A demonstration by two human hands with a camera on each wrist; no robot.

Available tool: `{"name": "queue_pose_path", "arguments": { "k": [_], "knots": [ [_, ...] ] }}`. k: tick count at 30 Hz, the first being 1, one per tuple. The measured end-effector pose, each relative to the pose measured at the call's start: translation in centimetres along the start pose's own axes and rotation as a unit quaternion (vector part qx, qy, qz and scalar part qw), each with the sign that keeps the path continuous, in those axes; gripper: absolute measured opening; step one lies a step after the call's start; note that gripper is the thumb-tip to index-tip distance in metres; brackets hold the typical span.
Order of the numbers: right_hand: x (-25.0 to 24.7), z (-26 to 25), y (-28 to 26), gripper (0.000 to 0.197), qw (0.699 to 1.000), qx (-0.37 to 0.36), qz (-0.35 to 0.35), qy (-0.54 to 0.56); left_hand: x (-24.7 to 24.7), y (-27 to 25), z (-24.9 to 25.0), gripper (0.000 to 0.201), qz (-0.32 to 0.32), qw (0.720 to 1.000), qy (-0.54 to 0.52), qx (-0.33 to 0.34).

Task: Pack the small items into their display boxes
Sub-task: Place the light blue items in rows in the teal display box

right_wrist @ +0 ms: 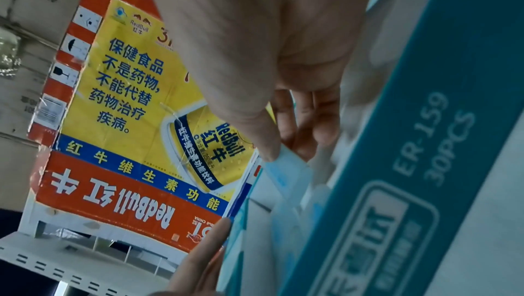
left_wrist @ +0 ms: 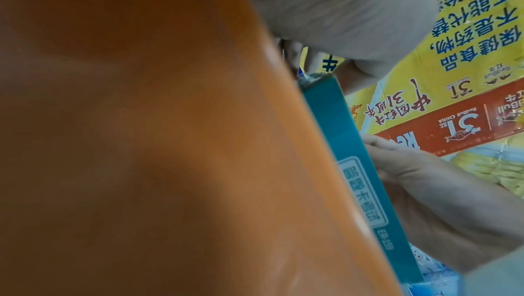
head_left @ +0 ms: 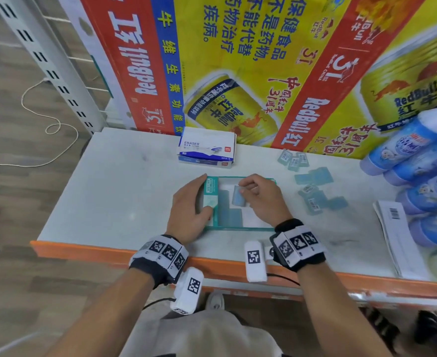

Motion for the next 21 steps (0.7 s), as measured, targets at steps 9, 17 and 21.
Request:
{"name": "queue_pose_path", "arguments": {
  "k": [9, 17, 21],
  "knots": [
    [0.9, 1.5, 0.8, 0.019, 0.994, -0.038, -0.068, -0.075, 0.0, -0.2, 0.0, 0.069, 0.025, 1.000, -0.005, 0.009],
    [0.3, 1.0, 0.4, 0.028, 0.993, -0.058, -0.079, -0.061, 0.0, -0.2, 0.1, 0.065, 0.037, 0.999, -0.004, 0.005],
    [-3.3, 0.3, -0.5, 0.016, 0.995, -0.084, -0.033, -0.044, -0.1, -0.1, 0.2, 0.060, 0.039, 0.999, -0.024, 0.013]
  ]
}}
Point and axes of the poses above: each hand's wrist, its own y-axis towards the middle knuckle, its own x-axis out of the palm, z = x × y, the point moved 4 cm from there along y, towards the middle knuckle, and after that the axes turned 10 degrees about -x, right-handed, at the moved point
